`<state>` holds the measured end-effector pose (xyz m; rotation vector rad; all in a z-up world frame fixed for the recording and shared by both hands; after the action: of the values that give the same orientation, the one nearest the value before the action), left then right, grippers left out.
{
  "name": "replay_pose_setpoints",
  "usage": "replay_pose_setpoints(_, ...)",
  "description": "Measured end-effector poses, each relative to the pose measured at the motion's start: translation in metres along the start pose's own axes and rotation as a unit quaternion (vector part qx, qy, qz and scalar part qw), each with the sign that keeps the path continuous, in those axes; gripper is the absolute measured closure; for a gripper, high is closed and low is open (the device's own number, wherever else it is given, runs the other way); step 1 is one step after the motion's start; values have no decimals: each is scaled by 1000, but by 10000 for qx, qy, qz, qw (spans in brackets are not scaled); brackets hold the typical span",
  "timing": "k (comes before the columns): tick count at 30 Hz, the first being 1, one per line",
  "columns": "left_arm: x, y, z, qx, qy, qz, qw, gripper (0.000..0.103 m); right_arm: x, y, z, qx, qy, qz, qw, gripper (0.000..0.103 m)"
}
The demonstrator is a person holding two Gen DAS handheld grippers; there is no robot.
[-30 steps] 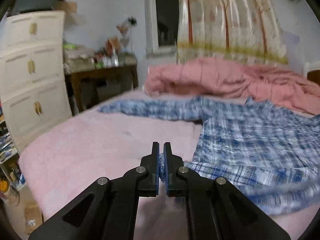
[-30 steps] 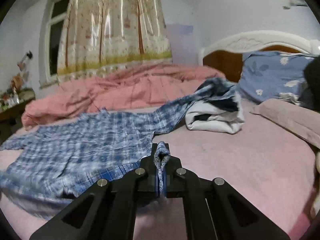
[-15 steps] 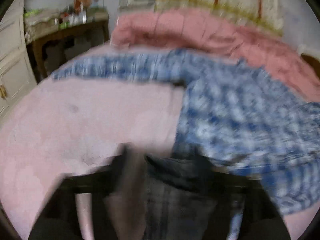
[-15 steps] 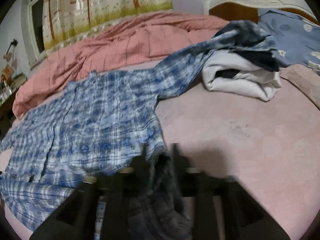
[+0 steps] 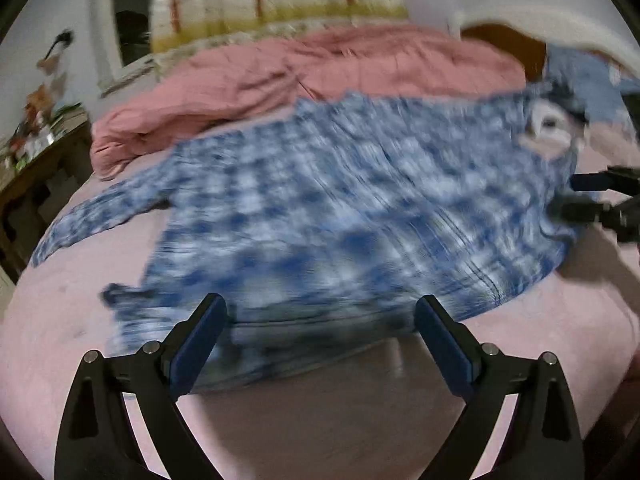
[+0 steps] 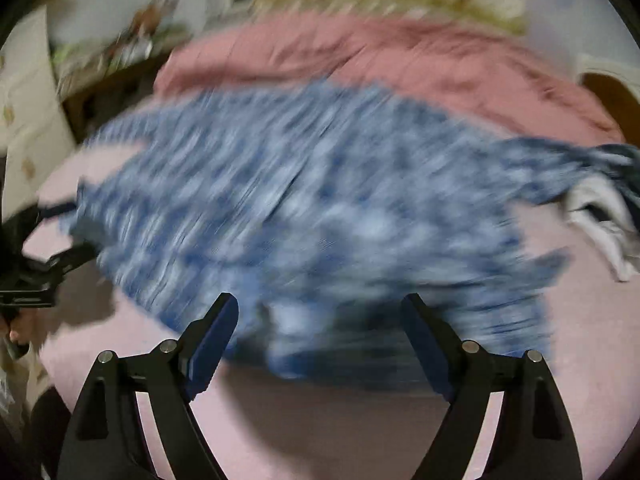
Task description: Fold large clothes
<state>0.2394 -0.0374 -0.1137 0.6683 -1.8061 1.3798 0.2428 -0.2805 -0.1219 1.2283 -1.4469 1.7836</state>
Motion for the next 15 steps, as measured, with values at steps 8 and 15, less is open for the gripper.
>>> replay_pose_setpoints(8,-39,-49,3,19,-778,-88,9969,8,-39,-54,15,-671,350,-2,9971,18)
replay_pose_setpoints(15,-22,-73,-54,1003,-518,525,9922,10,-18,-76,65,-1338,875,556,9856,18)
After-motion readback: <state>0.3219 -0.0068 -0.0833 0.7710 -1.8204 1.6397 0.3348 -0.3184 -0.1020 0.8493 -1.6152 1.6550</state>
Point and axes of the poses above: each gripper's, at about its wrist camera, not at the fingertips, and x roughly against the way its jaws point, z to its right, y to its underside, the point moved 8 cm from there along -x, roughly the way its jaws point, and after that the axes turned 12 degrees about -z, right-handed, at the moved point
